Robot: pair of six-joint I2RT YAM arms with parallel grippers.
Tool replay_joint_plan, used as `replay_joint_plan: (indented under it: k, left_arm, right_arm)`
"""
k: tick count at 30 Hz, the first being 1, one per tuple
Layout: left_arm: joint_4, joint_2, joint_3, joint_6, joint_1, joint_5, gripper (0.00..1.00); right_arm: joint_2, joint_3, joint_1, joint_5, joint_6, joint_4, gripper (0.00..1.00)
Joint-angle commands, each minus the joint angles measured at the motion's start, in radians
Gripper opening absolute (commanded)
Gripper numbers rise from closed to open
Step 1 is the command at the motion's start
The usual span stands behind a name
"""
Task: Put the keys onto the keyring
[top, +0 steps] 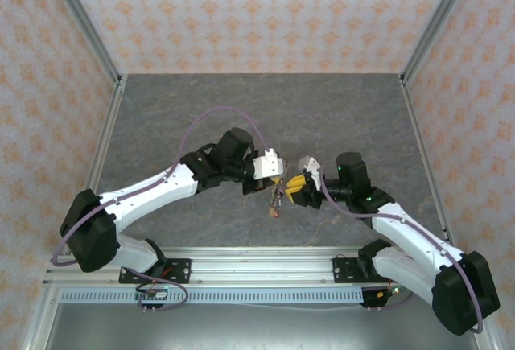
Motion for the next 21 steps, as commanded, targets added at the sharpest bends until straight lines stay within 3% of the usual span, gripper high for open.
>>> replay_joint_plan:
  k: [1, 8, 21]
  left_arm:
    - [-0.039, 0.002, 0.054, 0.043, -0.005, -0.05, 0.0]
    - [-0.231, -0.031, 0.101, 0.154, 0.042, -0.106, 0.0]
    - [-0.498, -0.078, 0.167, 0.317, 0.17, -0.179, 0.0]
  right_arm:
    - [-0.045, -0.007, 0.006, 0.054, 0.005, -0.008, 0.34]
    - [-0.127, -0.019, 0.006, 0.237, 0.016, -0.021, 0.36]
    - [-0.15, -0.078, 0.006, 0.338, 0.082, 0.077, 0.39]
